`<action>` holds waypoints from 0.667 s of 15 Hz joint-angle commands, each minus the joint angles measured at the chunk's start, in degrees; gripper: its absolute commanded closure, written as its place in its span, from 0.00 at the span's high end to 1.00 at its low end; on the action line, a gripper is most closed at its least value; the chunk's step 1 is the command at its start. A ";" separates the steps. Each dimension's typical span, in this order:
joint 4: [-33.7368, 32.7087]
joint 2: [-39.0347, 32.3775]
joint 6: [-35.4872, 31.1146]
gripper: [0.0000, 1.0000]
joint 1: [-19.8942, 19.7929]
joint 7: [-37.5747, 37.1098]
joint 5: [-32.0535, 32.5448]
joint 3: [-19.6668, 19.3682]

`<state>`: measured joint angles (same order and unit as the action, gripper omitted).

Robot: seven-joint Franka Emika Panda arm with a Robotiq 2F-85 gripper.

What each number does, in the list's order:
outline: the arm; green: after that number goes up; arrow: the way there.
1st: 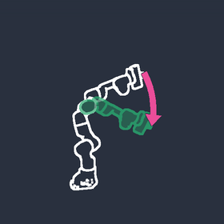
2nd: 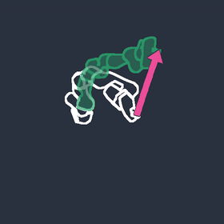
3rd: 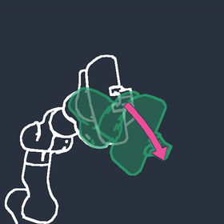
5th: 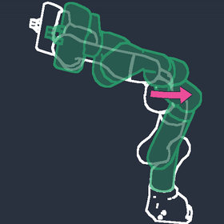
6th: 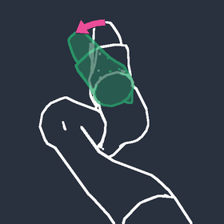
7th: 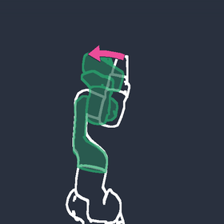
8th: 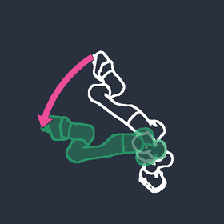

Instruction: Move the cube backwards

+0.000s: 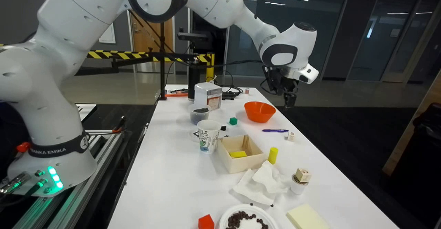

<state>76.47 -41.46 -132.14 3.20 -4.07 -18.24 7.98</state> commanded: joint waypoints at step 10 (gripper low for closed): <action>-2.14 -4.09 -7.37 1.00 7.77 -14.96 10.12 -8.52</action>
<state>74.46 -45.54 -139.62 11.62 -18.46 -9.12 -1.47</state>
